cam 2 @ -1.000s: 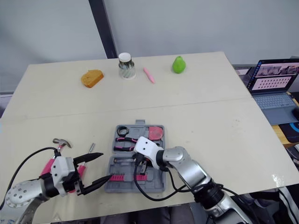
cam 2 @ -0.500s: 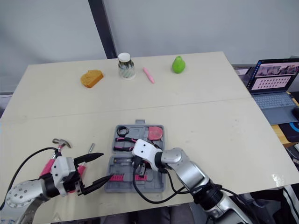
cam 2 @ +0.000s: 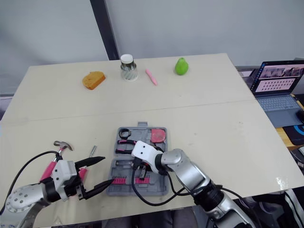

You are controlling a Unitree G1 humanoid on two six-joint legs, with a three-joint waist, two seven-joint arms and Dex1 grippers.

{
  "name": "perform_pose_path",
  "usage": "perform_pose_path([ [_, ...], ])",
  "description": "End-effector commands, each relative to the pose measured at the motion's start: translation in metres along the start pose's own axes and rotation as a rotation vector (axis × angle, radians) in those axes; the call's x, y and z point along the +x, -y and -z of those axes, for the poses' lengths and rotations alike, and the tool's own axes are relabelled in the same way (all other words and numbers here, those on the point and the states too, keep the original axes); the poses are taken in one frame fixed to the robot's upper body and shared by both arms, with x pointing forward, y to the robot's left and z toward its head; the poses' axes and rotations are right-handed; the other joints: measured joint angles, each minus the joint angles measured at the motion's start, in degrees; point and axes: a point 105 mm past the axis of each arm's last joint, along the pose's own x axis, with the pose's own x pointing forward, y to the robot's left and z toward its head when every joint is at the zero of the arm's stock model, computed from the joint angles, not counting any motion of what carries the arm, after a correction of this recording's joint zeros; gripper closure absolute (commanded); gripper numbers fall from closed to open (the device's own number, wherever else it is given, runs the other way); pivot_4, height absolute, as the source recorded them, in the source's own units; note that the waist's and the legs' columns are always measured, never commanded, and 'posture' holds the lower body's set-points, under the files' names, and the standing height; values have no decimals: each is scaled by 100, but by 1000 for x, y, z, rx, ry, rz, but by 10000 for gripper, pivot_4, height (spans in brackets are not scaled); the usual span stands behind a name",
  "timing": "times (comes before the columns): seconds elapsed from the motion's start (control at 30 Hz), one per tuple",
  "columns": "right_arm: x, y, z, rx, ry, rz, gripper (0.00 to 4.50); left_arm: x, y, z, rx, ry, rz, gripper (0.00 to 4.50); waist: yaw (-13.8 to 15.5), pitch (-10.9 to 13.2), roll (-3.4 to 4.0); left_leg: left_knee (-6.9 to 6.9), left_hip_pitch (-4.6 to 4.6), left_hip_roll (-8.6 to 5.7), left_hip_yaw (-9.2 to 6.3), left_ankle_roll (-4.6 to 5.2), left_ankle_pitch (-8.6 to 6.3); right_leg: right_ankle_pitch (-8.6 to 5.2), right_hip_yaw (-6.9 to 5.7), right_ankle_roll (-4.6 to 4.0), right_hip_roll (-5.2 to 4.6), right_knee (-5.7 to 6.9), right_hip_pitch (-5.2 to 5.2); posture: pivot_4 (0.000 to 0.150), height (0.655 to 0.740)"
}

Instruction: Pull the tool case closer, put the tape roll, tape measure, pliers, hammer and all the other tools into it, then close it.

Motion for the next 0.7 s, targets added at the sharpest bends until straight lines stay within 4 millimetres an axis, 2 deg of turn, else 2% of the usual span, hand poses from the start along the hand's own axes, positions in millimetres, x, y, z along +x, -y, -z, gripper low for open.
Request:
perform_pose_path([
  [0.03,1,-2,36,80,-145,5,43922,0,0,-10,40,19,7,0,0,-2,-1,0,0,0,0,0,0,0,0,0,0,0,0,1500,7400],
  [0.3,0,-12,55,127,-240,-21,43922,0,-1,-10,41,18,7,0,15,-32,-1,0,4,0,1,2,-2,2,0,0,-2,-3,5,1500,7400],
  [0.7,5,-17,71,137,-296,-24,43922,0,-1,-10,40,17,9,0,7,-66,-1,-2,24,0,1,3,-5,1,-1,0,-2,-8,26,1500,7400],
])
